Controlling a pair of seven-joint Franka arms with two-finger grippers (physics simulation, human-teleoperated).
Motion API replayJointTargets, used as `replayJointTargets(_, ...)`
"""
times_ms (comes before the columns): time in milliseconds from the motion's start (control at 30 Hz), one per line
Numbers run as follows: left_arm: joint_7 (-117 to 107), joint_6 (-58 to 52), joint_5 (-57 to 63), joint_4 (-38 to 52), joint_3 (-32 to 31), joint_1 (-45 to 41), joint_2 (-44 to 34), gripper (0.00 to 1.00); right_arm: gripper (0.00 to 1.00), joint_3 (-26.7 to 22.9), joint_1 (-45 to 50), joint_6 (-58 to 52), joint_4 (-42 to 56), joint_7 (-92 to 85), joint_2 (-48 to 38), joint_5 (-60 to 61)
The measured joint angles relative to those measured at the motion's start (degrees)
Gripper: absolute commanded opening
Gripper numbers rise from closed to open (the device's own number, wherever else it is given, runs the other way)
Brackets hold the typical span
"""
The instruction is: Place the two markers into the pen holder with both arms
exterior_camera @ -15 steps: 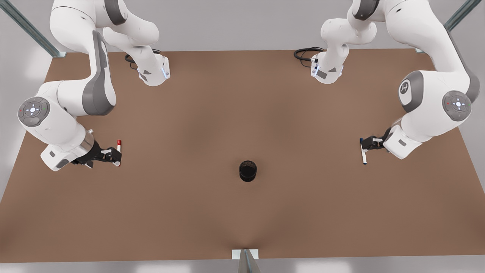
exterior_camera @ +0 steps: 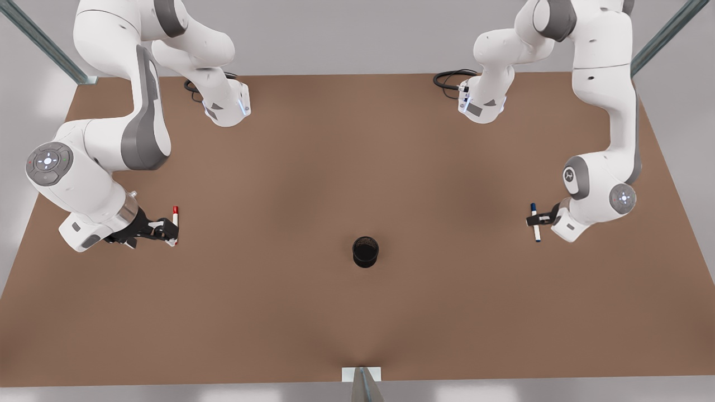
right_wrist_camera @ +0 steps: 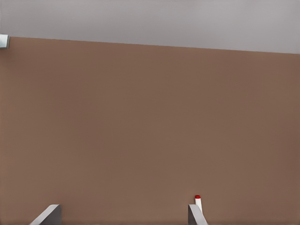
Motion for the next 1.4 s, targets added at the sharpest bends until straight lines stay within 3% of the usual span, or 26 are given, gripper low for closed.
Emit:
replayJointTargets(367, 5.7, 18.3, 4.7, -4.0, 0.1, 2.7, 8.1, 0.99, 1.0, 0.0, 0.0, 0.0, 0.0, 0.2, 0.0, -0.1)
replayJointTargets(433, 6.7, 20.7, 4.8, -3.9, 0.1, 2.8, 9.2, 0.9, 1.0, 0.0, 0.0, 0.0, 0.0, 0.2, 0.0, -0.1)
replayJointTargets(467, 7.1, 21.7, 4.9, -3.9, 0.1, 2.8, 9.4, 0.8, 1.0, 0.0, 0.0, 0.1, 0.0, 0.2, 0.0, 0.0)
replayJointTargets(533, 7.9, 23.2, 4.9, -3.7, 0.0, 2.8, 10.0, 0.68, 1.0, -0.1, -0.1, 0.6, -0.6, 0.2, 1.4, -0.1)
replayJointTargets(667, 9.2, 25.1, 4.9, -3.5, 0.0, 2.8, 10.5, 0.55, 1.0, -0.2, -2.0, 4.9, -5.5, 0.2, 6.6, -0.2)
replayJointTargets(767, 10.0, 25.8, 4.7, -3.5, 0.0, 2.7, 10.8, 0.52, 1.0, 0.5, -6.2, 8.1, -10.6, -0.3, 8.1, -0.3)
replayJointTargets(967, 11.3, 26.6, 4.6, -3.5, 0.0, 2.8, 11.5, 0.47, 1.0, 1.9, -10.4, 20.6, -32.7, -2.4, 2.4, -0.3)
replayJointTargets(1167, 12.2, 26.8, 4.6, -3.5, 0.0, 2.8, 11.6, 0.34, 0.99, 2.3, -13.9, 29.3, -37.5, -4.1, 4.2, -0.4)
replayJointTargets(1400, 12.8, 27.0, 4.6, -3.5, 0.0, 2.8, 11.9, 0.32, 0.99, 2.3, -16.6, 37.7, -39.5, -7.3, 8.8, -0.4)
